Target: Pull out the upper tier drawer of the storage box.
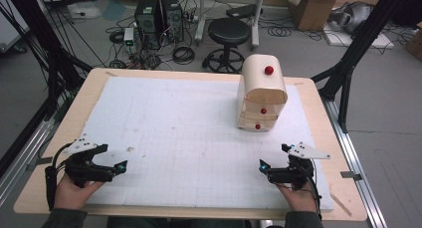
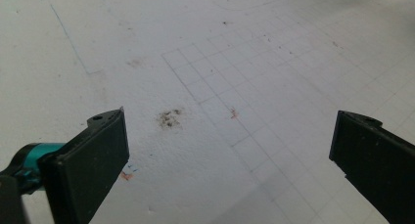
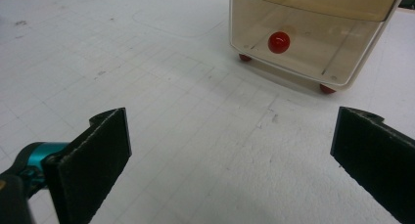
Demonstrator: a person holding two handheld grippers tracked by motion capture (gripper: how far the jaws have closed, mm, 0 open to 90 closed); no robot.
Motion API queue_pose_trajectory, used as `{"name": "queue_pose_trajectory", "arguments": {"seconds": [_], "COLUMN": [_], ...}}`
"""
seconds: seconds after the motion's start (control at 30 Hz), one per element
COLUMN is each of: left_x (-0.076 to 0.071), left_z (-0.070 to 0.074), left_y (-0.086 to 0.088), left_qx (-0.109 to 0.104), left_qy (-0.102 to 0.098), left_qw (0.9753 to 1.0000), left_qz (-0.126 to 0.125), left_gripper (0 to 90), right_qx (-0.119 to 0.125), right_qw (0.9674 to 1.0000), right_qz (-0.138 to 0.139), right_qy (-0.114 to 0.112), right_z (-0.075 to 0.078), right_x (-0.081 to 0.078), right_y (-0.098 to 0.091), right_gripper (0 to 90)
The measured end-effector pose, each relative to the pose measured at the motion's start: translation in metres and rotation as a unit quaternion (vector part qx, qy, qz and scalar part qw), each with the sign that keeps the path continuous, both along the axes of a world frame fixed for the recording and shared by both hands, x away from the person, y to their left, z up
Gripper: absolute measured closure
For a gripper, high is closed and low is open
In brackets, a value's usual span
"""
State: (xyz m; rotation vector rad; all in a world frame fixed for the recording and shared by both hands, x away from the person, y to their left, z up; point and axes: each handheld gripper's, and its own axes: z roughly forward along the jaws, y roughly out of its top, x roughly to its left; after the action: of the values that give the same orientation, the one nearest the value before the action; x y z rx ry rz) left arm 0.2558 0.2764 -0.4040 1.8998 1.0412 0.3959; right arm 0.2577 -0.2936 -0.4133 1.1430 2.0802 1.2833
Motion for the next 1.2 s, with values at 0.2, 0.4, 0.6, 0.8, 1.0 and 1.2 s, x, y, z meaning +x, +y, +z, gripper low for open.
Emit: {"name": "queue_pose_trajectory", "arguments": {"seconds": [0.2, 0.4, 0.6, 0.8, 1.0, 1.2], "left_x": [0.002, 0.003, 0.002, 0.003, 0.003, 0.002], "left_z": [-0.001, -0.001, -0.002, -0.003, -0.004, -0.003], "left_y": [-0.001, -0.003, -0.005, -0.005, -0.004, -0.003], "left_qx": [-0.001, -0.001, -0.001, -0.001, -0.003, -0.007], "left_qy": [0.001, 0.003, 0.003, 0.004, 0.005, 0.005], "left_qw": [1.0, 1.0, 1.0, 1.0, 1.0, 1.0], "left_qz": [0.002, -0.003, -0.002, -0.002, -0.005, -0.002], "left_gripper": [1.7, 1.7, 1.7, 1.7, 1.7, 1.8], "right_qx": [0.0, 0.0, 0.002, 0.001, 0.003, 0.002], "right_qw": [1.0, 1.0, 1.0, 0.9999, 0.9995, 0.9986], "right_qz": [0.001, -0.001, -0.003, -0.008, -0.02, -0.04], "right_qy": [0.0, -0.002, -0.003, -0.01, -0.023, -0.036], "right_z": [-0.001, -0.001, 0.0, 0.004, 0.011, 0.017], "right_x": [0.001, 0.001, 0.001, 0.002, 0.003, 0.001], "right_y": [-0.001, -0.003, -0.004, 0.0, 0.005, 0.008], "right_gripper": [0.4, 0.4, 0.4, 0.4, 0.4, 0.4]}}
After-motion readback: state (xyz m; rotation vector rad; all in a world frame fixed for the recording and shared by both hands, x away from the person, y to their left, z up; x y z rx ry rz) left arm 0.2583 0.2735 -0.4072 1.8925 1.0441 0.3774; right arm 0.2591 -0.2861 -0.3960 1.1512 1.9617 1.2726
